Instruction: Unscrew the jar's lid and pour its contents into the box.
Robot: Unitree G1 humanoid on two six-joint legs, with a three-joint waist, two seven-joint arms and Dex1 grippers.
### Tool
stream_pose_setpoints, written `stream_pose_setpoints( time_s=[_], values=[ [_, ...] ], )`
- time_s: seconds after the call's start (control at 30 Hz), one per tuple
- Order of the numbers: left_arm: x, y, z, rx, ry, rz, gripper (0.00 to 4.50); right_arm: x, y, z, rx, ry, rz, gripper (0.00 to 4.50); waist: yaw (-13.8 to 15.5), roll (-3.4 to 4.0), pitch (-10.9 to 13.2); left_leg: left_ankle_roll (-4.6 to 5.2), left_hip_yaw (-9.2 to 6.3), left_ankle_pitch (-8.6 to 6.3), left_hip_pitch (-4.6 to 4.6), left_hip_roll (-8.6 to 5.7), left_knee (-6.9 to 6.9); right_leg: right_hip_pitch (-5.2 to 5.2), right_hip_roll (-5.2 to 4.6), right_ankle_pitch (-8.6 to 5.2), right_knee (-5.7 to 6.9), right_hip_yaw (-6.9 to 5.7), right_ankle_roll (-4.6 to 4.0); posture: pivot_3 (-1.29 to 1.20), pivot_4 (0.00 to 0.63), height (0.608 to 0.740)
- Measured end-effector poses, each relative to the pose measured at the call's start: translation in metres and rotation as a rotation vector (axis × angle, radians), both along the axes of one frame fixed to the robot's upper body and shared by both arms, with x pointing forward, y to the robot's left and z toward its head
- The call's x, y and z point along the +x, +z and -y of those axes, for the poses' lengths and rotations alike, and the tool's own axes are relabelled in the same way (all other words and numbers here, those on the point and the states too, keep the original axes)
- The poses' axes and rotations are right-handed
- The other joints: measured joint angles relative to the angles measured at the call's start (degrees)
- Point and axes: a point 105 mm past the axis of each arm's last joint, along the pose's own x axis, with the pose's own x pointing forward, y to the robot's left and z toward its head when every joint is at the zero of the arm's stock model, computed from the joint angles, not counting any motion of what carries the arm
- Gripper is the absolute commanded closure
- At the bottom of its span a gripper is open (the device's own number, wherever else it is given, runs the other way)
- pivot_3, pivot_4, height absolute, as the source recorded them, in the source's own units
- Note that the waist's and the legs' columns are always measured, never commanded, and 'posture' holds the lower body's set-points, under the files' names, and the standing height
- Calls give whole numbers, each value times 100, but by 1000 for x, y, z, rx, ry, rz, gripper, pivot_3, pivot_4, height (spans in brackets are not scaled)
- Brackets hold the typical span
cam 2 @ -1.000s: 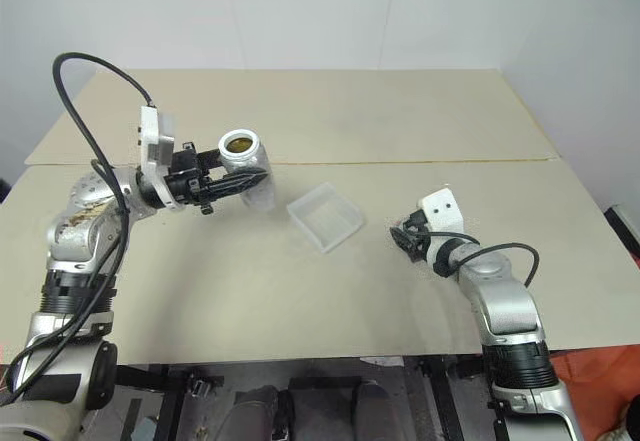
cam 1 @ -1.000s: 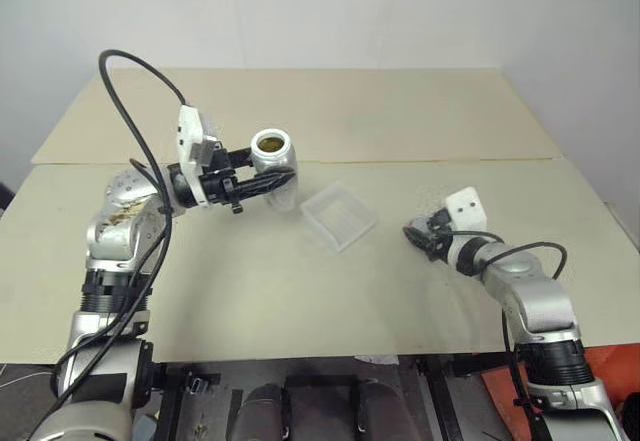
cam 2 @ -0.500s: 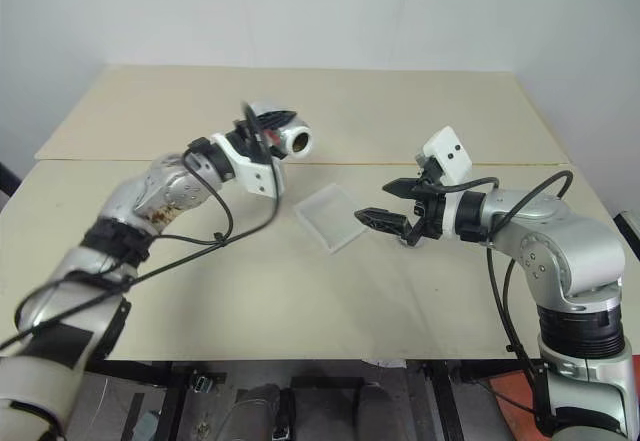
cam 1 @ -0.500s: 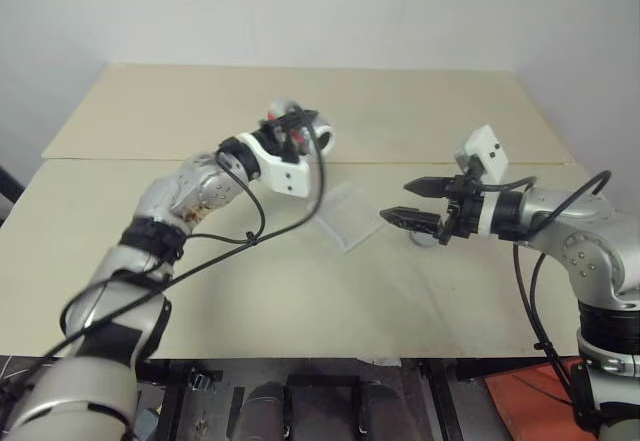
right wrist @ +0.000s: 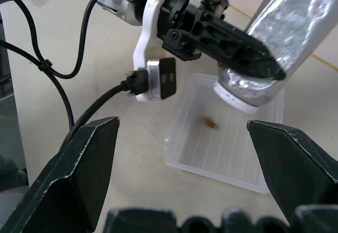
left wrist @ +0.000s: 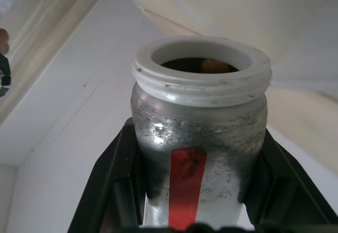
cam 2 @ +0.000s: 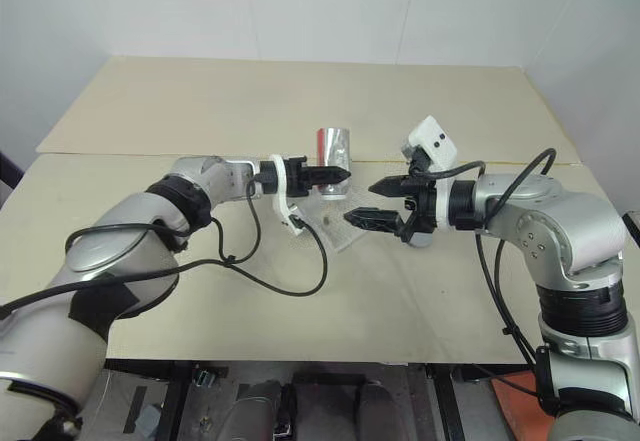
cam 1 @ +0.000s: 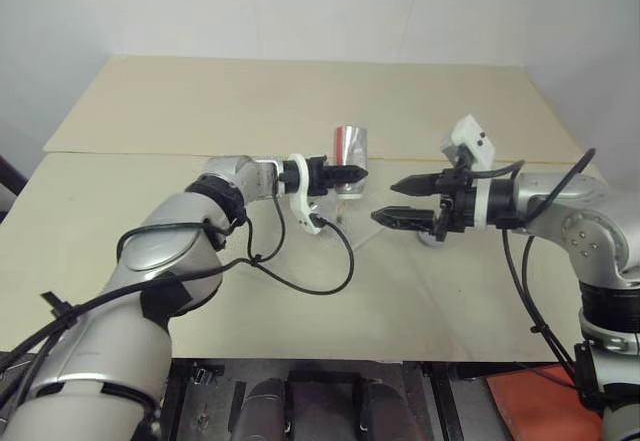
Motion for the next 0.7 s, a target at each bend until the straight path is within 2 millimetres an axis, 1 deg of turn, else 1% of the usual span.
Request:
stream_pose_setpoints(
  time_s=[0.07,0.23,0.27,0.33,0.43,0.47,0.5,0.57,0.63,0.7],
  values=[
    [0,1,0,1,-1,11,2538,-2,3,0,6,2,12,16,-3,0,0,1,-1,-1,0,0,0,0,0,0,1,0,0,0,150,740],
    [2,4,-5,-41,19,-22,2538,-2,-1,1,2,-17,5,16,-6,0,0,1,-1,-1,0,0,4,0,-1,0,5,0,0,0,150,740],
    [2,8,-7,-77,35,-53,2538,-2,-1,1,1,-18,7,16,-9,0,0,1,-1,-1,-1,1,4,-2,-2,0,5,0,0,0,150,740],
    [6,23,-18,-214,92,-143,2538,-3,-2,1,1,-16,13,16,-28,0,0,-1,-3,0,-2,4,4,-5,-2,1,6,1,-1,0,150,740],
    [15,50,-50,-518,231,-346,2538,-3,-5,3,8,-22,22,16,-80,1,0,-12,-1,7,-1,4,6,-6,-6,1,9,1,-1,0,150,740],
    [18,56,-62,-658,276,-459,2538,-2,-5,3,12,-24,30,16,-90,3,-2,-28,2,17,0,4,9,-5,-7,1,8,0,-1,0,150,740],
    [19,57,-71,-783,304,-572,2538,-2,-4,4,16,-25,39,16,-90,5,-3,-34,3,20,1,4,14,-3,-9,1,12,-2,-1,0,150,740],
    [24,47,-86,-1034,351,-840,2538,-2,-2,3,20,-24,56,16,-95,7,-4,-36,4,22,-1,7,27,-1,-8,1,16,-3,-1,0,150,740],
    [26,34,-94,-1194,373,-1070,2538,-1,-1,3,23,-25,70,16,-86,6,-4,-34,-1,20,-10,9,48,2,-7,1,19,-11,0,0,150,740],
    [29,27,-104,-1362,369,-1294,2538,1,2,3,26,-33,100,16,-96,6,-4,-29,-4,18,-14,8,58,2,-5,4,20,-6,5,0,150,740]
  ],
)
